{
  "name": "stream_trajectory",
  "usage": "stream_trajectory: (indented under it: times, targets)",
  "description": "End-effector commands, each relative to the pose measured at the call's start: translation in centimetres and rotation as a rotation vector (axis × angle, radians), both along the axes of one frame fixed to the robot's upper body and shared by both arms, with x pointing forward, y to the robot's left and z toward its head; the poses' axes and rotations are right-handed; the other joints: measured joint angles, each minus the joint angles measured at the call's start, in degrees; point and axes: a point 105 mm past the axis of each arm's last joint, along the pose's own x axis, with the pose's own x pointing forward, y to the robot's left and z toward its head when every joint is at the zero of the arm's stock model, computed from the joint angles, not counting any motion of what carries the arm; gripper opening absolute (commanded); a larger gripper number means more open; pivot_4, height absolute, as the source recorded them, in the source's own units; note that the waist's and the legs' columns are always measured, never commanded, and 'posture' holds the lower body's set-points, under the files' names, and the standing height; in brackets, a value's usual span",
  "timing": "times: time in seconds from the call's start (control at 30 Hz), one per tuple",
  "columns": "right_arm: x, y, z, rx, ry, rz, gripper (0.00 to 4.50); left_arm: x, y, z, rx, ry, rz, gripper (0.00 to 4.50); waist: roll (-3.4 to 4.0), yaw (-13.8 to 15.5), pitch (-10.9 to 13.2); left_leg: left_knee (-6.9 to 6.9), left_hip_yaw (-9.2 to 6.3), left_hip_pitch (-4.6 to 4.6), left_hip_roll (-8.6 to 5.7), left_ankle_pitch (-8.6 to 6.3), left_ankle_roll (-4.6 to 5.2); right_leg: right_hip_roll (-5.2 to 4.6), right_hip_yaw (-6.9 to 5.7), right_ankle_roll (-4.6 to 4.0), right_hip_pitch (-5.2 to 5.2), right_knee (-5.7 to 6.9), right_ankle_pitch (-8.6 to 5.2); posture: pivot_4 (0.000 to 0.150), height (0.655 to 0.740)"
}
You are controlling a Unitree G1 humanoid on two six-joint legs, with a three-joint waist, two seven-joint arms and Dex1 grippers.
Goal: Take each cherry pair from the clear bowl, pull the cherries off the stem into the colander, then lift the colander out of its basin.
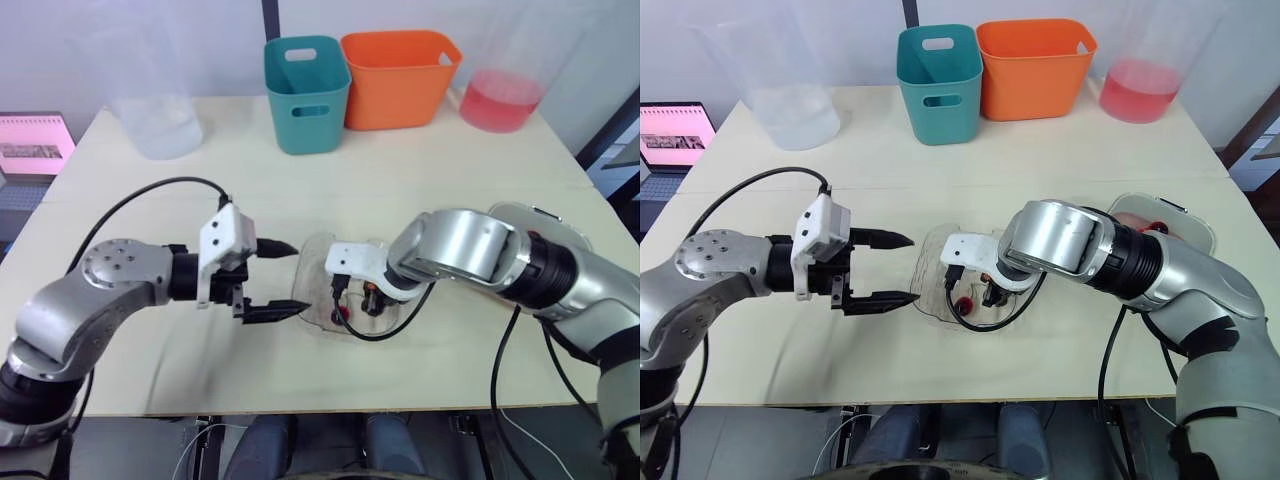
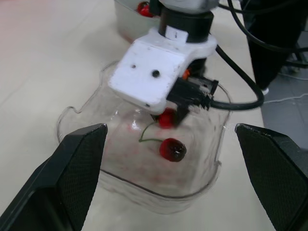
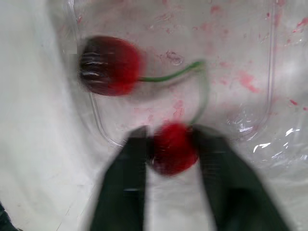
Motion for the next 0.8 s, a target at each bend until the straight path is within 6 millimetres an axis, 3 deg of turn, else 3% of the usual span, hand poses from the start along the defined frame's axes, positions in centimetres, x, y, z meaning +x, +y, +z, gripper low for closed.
stream_trajectory:
  times: [0.03, 0.8]
  targets:
    - [-0.1, 0.5, 0.1, 0.002, -0.019, 0.038, 0.69, -1.0, 0.2, 0.5, 0.027, -0.013, -0.042, 4.50, 0.00, 0.1, 0.0, -0.01, -0.01, 0.00, 0.00, 0.00, 0.00, 0.00, -0.01, 0.00, 0.00, 0.00, 0.00, 0.150, 0.7400]
    - [0.8, 1.8, 1.9, 0.069, -0.067, 0.057, 0.69, -0.4, 0.7, 0.6, 0.034, -0.031, -0.026, 4.50, 0.00, 0.2, 0.0, -0.04, -0.02, 0.00, -0.01, 0.00, -0.01, -0.03, 0.00, 0.00, -0.01, -0.01, 0.00, 0.150, 0.7400]
